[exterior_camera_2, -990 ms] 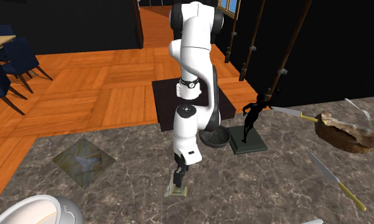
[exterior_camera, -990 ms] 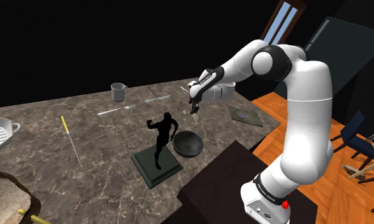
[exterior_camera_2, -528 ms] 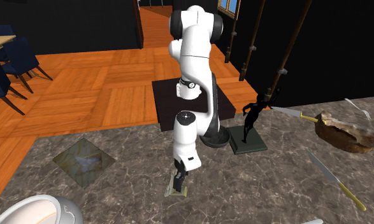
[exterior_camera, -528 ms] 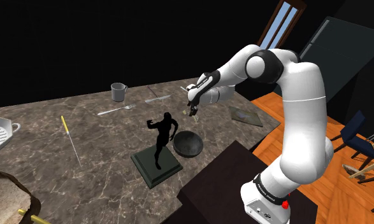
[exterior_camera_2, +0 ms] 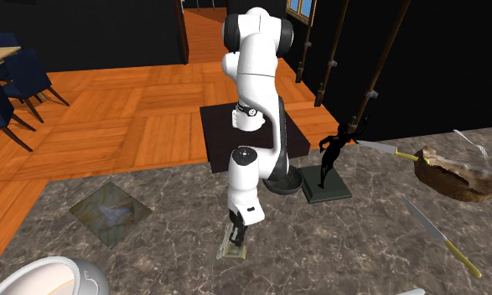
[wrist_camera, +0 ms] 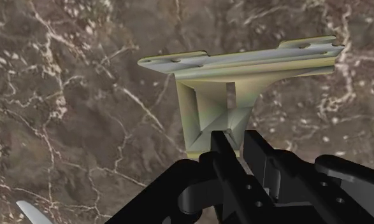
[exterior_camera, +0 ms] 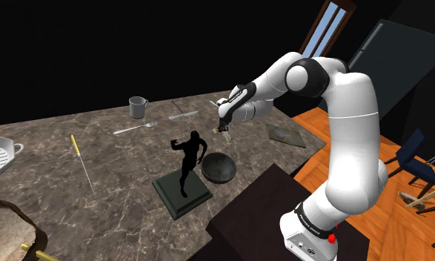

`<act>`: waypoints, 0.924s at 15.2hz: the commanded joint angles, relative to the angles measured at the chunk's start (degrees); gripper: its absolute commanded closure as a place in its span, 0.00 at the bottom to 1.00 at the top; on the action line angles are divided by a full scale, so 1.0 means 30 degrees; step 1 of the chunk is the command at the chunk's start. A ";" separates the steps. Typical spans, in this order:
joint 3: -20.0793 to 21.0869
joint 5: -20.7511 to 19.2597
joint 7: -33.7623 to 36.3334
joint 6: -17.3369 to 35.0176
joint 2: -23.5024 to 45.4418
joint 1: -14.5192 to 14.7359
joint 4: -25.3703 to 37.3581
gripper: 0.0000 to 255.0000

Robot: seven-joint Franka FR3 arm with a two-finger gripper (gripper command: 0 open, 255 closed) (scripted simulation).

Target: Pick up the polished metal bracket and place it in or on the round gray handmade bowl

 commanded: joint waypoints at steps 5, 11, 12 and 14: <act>0.0000 0.0000 0.0000 0.0000 0.0000 0.0000 0.0000 1.00; 0.5067 0.2595 -0.4350 -0.7210 0.1260 -0.7229 0.4464 0.00; 0.4987 0.2714 -0.4420 -0.7093 0.1473 -0.7105 0.4564 0.00; 0.5002 0.2752 -0.4441 -0.6838 0.1918 -0.7022 0.4765 0.00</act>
